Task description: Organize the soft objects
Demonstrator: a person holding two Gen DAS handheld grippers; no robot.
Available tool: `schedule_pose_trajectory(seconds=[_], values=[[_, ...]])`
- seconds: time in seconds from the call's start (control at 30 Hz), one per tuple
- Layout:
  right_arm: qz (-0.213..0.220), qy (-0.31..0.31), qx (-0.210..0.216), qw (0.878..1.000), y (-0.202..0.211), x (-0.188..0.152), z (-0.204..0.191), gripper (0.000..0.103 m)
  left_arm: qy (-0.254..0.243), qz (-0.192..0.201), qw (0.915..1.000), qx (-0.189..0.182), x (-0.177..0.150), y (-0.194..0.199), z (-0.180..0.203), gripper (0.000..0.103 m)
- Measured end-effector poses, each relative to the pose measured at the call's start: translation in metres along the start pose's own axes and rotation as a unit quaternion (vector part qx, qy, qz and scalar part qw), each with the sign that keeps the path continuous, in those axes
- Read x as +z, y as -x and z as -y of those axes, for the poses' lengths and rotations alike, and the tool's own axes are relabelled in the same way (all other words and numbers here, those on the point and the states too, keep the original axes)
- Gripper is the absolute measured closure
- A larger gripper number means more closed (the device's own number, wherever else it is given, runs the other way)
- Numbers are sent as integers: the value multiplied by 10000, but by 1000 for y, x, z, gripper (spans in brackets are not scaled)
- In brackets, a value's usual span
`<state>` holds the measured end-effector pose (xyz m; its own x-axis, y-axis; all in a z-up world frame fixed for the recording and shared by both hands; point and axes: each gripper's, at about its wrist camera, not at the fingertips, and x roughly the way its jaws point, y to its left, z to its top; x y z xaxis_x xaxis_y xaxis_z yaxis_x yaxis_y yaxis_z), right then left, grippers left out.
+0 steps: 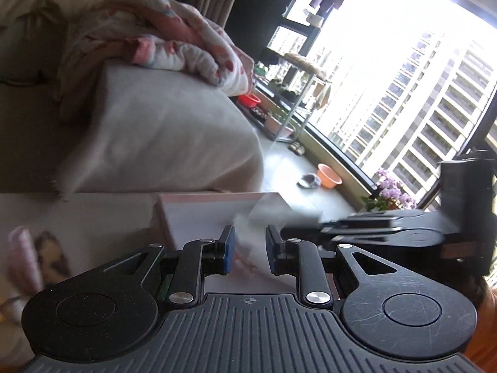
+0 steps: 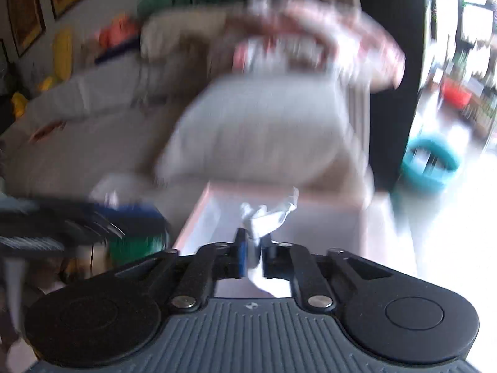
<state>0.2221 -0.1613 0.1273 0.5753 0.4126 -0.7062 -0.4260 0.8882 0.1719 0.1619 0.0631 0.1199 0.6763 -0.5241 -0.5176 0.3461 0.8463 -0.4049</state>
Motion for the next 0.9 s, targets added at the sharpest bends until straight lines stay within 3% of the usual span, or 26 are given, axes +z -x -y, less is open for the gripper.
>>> schedule_pose_trajectory(seconds=[0.07, 0.3, 0.43, 0.57, 0.63, 0.73, 0.9], values=[[-211, -40, -32, 9998, -13, -7, -2, 63, -71, 110, 9998, 132, -3, 31, -5, 79], [346, -235, -36, 9991, 21, -26, -4, 51, 130, 724, 9923, 994, -52, 131, -56, 79], [1000, 415, -330, 9936, 50, -56, -44, 38, 345, 852, 9817, 1669, -84, 180, -85, 79], [1785, 1072, -621, 9761, 62, -95, -94, 29, 489, 823, 9771, 1903, -117, 212, -100, 79], [1706, 1438, -359, 9741, 60, -107, -118, 28, 614, 879, 9726, 2060, -125, 217, -108, 79], [1249, 1681, 380, 9771, 47, -121, -150, 28, 891, 988, 9647, 2274, -137, 226, -121, 79], [767, 2266, 958, 9662, 26, -135, -208, 28, 1059, 925, 9639, 2263, -147, 235, -132, 79]])
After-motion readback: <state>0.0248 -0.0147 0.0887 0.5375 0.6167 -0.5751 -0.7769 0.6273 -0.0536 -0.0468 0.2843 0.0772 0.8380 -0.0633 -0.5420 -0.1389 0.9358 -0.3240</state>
